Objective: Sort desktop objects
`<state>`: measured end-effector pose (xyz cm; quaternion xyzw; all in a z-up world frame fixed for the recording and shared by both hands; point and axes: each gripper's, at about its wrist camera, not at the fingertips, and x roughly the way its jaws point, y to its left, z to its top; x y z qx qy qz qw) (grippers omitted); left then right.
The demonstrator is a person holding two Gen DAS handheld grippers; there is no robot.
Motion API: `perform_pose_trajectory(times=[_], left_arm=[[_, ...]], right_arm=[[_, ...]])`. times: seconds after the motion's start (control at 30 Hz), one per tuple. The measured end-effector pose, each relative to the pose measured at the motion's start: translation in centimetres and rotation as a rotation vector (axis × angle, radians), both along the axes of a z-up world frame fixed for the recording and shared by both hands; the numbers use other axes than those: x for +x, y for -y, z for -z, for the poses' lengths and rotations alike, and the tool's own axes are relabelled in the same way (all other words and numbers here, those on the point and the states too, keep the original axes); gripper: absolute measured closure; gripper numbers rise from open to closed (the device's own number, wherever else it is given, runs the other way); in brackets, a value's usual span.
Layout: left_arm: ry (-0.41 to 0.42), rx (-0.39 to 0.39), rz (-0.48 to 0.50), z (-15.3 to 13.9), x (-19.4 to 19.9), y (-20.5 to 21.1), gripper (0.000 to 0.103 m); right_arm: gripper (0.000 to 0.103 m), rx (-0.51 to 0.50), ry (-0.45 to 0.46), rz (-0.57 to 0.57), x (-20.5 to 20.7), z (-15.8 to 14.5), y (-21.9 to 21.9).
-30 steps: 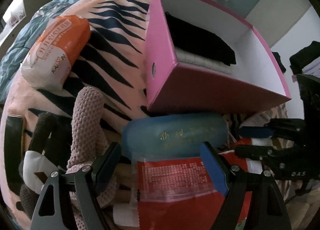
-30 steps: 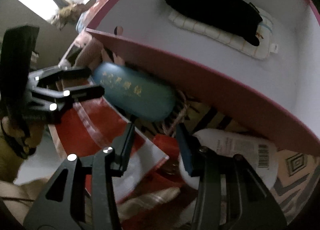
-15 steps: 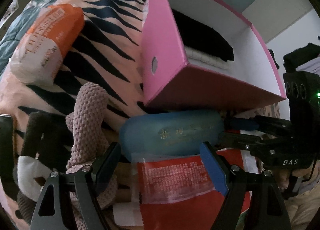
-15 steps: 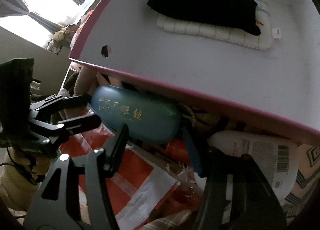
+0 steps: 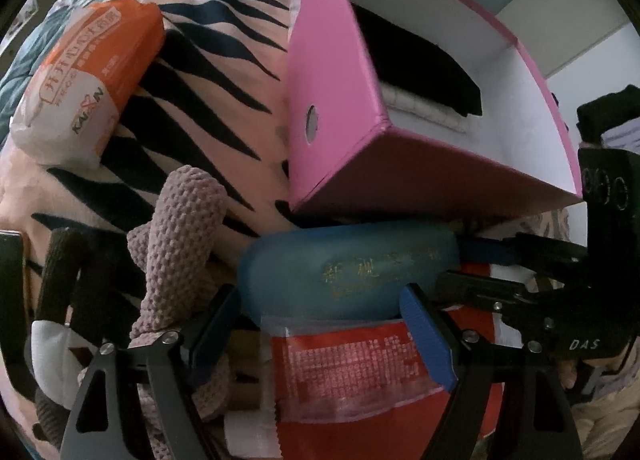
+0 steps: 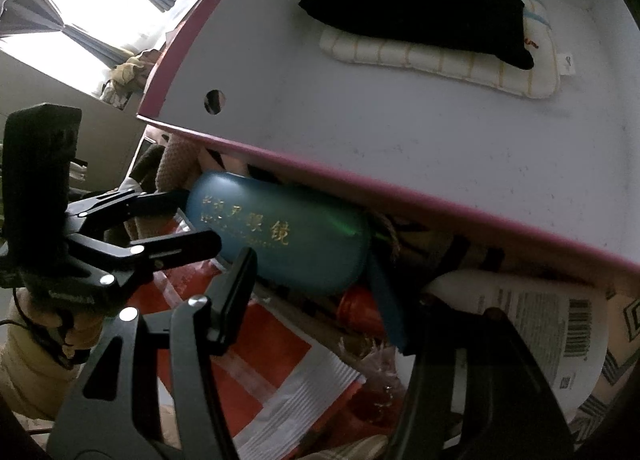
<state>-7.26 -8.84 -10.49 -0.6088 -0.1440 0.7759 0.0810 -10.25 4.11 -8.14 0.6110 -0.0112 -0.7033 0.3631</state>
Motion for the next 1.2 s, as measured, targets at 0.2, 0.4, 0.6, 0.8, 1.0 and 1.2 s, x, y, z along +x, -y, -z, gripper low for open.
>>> perform_pose_trajectory(times=[0.2, 0.4, 0.6, 0.8, 1.0, 1.2], left_arm=[[-0.004, 0.007, -0.020, -0.5, 0.1, -0.1, 0.020], [-0.027, 0.000, -0.033, -1.4, 0.2, -0.5, 0.020], [-0.043, -0.011, -0.039, -2.0, 0.4, -1.4, 0.020], [-0.077, -0.016, -0.025, -3.2, 1.1, -0.9, 0.020], [-0.097, -0.029, -0.018, -3.9, 1.2, -1.3, 0.020], [-0.121, -0.027, -0.013, -4.7, 1.6, -1.5, 0.020]], right_arm=[[0.043, 0.001, -0.002, 0.008, 0.0, -0.2, -0.5], [0.043, -0.017, -0.017, 0.017, 0.0, -1.1, -1.4], [0.043, -0.016, -0.059, 0.024, 0.2, -2.2, -1.5], [0.044, -0.001, -0.111, 0.030, 0.9, -3.0, -1.7], [0.046, 0.000, -0.124, 0.039, 1.1, -3.0, -2.1], [0.046, 0.002, -0.152, 0.038, 1.6, -3.4, -2.5]])
